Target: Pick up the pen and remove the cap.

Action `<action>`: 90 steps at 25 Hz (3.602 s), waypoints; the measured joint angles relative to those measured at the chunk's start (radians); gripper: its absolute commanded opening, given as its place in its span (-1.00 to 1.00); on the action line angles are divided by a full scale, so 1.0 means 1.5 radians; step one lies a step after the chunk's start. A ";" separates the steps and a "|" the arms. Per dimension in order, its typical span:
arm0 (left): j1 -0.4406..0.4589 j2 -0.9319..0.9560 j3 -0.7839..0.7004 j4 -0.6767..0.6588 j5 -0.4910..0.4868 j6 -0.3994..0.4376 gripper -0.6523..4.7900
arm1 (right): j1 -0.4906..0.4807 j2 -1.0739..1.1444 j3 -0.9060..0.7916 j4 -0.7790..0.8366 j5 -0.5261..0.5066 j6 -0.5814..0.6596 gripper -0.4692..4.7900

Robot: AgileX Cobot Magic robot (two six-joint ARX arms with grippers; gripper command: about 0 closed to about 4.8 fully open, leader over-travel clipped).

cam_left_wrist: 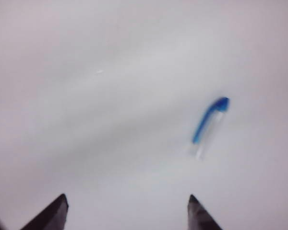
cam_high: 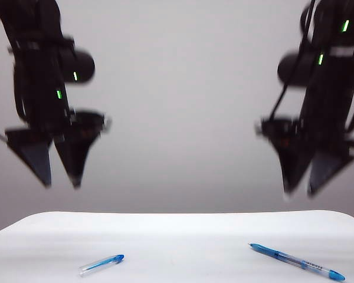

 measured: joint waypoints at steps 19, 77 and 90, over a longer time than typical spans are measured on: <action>0.001 -0.838 -0.420 0.338 -0.134 0.006 -0.37 | 0.001 -0.733 -0.301 0.317 0.072 0.130 -0.83; 0.205 -1.073 -0.891 0.511 -0.024 -0.146 -0.78 | -0.138 -1.158 -0.791 0.349 0.140 0.196 -0.82; 0.204 -1.094 -0.892 0.516 0.028 -0.171 -0.78 | -0.138 -1.158 -0.791 0.349 0.126 0.196 -0.82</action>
